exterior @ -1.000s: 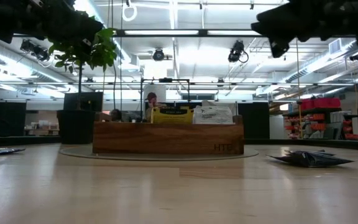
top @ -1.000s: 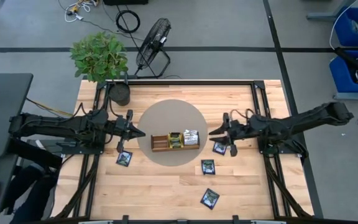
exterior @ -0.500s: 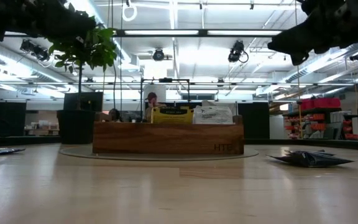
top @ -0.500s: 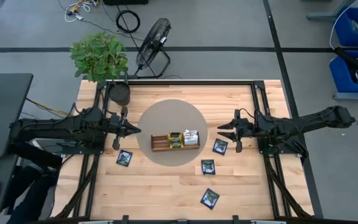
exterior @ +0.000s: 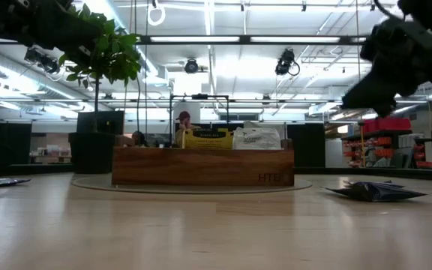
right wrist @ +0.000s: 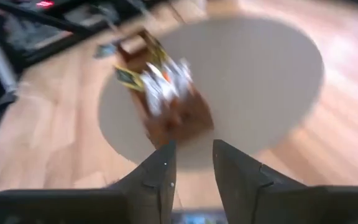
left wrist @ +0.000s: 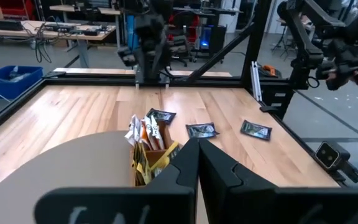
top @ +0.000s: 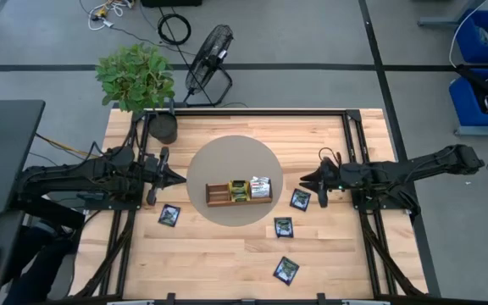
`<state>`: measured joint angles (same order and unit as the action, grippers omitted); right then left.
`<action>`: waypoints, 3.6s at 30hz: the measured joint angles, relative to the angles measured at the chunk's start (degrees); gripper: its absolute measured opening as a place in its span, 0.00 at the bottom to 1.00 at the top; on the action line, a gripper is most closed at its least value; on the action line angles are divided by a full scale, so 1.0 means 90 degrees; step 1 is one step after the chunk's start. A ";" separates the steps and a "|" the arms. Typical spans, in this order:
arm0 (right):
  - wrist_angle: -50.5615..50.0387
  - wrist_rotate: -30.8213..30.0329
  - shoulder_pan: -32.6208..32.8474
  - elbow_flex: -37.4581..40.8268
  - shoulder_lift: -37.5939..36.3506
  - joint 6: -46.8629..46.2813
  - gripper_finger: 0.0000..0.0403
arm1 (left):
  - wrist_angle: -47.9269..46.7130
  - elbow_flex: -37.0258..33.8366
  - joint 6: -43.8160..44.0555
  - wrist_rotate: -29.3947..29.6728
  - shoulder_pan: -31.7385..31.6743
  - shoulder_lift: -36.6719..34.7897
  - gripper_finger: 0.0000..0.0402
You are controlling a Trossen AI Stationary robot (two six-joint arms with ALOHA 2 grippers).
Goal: Pick & Place Tea
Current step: Put the purple tea bag into the left section of the wooden organizer
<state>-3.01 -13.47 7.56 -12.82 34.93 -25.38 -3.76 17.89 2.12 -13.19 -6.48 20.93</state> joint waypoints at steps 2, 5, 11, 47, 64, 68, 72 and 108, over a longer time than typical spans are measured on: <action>-0.0415 -0.0101 -0.0003 0.0000 0.0001 -0.0550 0.28 | -0.0003 0.0000 -0.0060 0.0000 0.0000 0.0002 0.03; -0.0929 -0.0119 -0.0045 0.0000 0.0001 -0.1295 0.28 | 0.0003 0.0000 -0.0145 0.0000 0.0000 0.0002 0.03; -0.1694 0.0172 -0.0144 0.0000 0.0018 -0.2402 0.32 | 0.0001 0.0000 -0.0149 0.0000 0.0000 0.0002 0.03; -0.0835 0.1006 -0.0182 -0.0007 0.2539 -0.3268 0.54 | -0.0050 0.0000 -0.0155 0.0000 0.0000 0.0002 0.03; -0.1068 0.1436 -0.0178 -0.0002 0.2541 -0.2842 0.17 | -0.0048 0.0000 -0.0155 0.0002 0.0000 0.0004 0.03; -0.1061 0.1527 -0.0176 0.0005 0.2544 -0.2572 0.02 | -0.0047 0.0000 -0.0155 0.0002 0.0000 0.0003 0.03; -0.0905 0.1675 -0.0171 0.0006 0.2548 -0.2359 0.02 | -0.0045 0.0000 -0.0155 0.0002 0.0000 0.0004 0.03; -0.2293 -0.0161 0.0884 -0.1937 0.2544 -0.0894 0.00 | 0.0079 0.0000 0.0080 0.0007 0.0001 0.0006 0.04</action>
<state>-23.65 -14.92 15.51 -30.25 57.82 -33.43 -3.04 17.89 2.84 -13.13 -6.48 20.99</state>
